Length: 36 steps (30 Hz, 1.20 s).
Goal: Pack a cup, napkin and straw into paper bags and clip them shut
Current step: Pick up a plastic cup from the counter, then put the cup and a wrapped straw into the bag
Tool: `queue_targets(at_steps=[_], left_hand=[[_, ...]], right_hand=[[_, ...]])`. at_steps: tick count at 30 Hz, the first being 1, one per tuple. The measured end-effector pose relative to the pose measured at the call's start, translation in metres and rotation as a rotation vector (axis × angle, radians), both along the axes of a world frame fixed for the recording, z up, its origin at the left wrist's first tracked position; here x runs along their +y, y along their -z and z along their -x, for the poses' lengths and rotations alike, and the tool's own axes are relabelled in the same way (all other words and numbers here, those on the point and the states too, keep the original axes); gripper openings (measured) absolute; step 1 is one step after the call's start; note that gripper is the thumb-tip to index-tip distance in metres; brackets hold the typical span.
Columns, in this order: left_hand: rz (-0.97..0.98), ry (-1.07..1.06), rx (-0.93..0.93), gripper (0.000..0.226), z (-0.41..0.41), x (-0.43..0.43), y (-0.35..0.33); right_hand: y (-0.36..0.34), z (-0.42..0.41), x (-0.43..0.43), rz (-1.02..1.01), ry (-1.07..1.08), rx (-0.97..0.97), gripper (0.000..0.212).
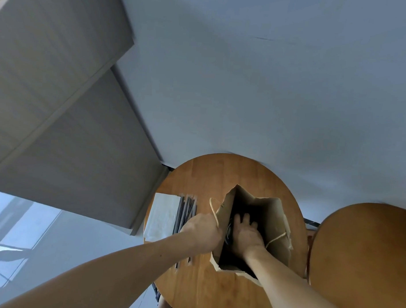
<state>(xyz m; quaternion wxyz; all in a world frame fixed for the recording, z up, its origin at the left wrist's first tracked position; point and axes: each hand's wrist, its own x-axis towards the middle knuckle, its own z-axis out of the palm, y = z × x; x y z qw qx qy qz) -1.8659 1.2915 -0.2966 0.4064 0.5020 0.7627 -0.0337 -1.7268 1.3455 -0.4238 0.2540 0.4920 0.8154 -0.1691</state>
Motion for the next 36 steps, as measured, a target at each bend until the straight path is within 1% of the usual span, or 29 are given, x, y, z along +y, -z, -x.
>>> queue_targets(at_steps=[2,3,5,8,10,11,13,15,16,17,19,21,23,24,25,27,28,31,32,34,36], left_hand=[[-0.013,-0.011,-0.017,0.029,0.001,0.000,-0.001],[-0.016,-0.013,-0.024,0.029,0.001,0.000,-0.002],[-0.008,-0.011,-0.044,0.030,0.004,0.000,-0.004],[0.034,0.050,-0.176,0.030,0.012,0.001,-0.008],[0.076,0.177,-0.275,0.031,0.021,0.005,-0.015],[0.094,0.237,-0.282,0.032,0.028,0.008,-0.017],[0.077,0.318,-0.216,0.032,0.047,0.017,-0.018],[0.004,0.305,-0.152,0.012,0.075,0.023,-0.017],[-0.030,0.274,-0.132,0.007,0.091,0.025,-0.016],[-0.062,0.239,-0.100,0.011,0.109,0.027,-0.013],[-0.103,0.183,-0.033,0.008,0.142,0.029,-0.006],[-0.136,0.109,-0.021,0.013,0.171,0.027,0.007],[-0.138,0.020,-0.030,0.017,0.192,0.024,0.026],[-0.124,-0.014,-0.028,0.017,0.200,0.022,0.038],[-0.104,-0.051,-0.028,0.014,0.206,0.019,0.050],[-0.074,-0.116,-0.039,0.017,0.216,0.013,0.076],[-0.067,-0.142,-0.050,0.019,0.220,0.010,0.090],[-0.048,-0.202,-0.068,0.013,0.229,0.008,0.125],[-0.044,-0.226,-0.077,0.011,0.232,0.009,0.135],[-0.050,-0.283,-0.113,0.013,0.235,0.010,0.154],[-0.055,-0.332,-0.132,0.015,0.237,0.012,0.166]], right_hand=[[-0.015,0.005,-0.001,0.055,0.021,-0.039,0.083],[-0.028,0.007,0.000,0.080,0.019,-0.037,0.080],[-0.061,0.005,0.007,0.090,-0.019,0.015,0.065],[-0.128,-0.005,0.024,0.057,-0.059,0.153,0.034],[-0.169,-0.007,0.036,-0.020,-0.018,0.240,0.028],[-0.186,-0.005,0.041,-0.090,0.031,0.306,0.026],[-0.207,0.007,0.047,-0.227,0.133,0.491,0.024],[-0.211,0.034,0.044,-0.231,0.175,0.649,0.025],[-0.208,0.051,0.040,-0.188,0.175,0.684,0.024],[-0.201,0.068,0.035,-0.129,0.174,0.691,0.021],[-0.175,0.105,0.025,0.029,0.206,0.648,0.016],[-0.138,0.134,0.014,0.220,0.307,0.625,0.024],[-0.096,0.156,0.002,0.352,0.430,0.579,0.025],[-0.075,0.164,-0.003,0.368,0.480,0.541,0.025],[-0.053,0.171,-0.009,0.362,0.515,0.504,0.030],[-0.011,0.180,-0.019,0.327,0.544,0.453,0.043],[0.006,0.184,-0.023,0.307,0.568,0.440,0.045],[0.045,0.196,-0.026,0.243,0.623,0.423,0.034],[0.055,0.199,-0.025,0.220,0.625,0.417,0.034],[0.071,0.207,-0.022,0.166,0.621,0.414,0.038],[0.082,0.214,-0.016,0.123,0.651,0.430,0.032]])
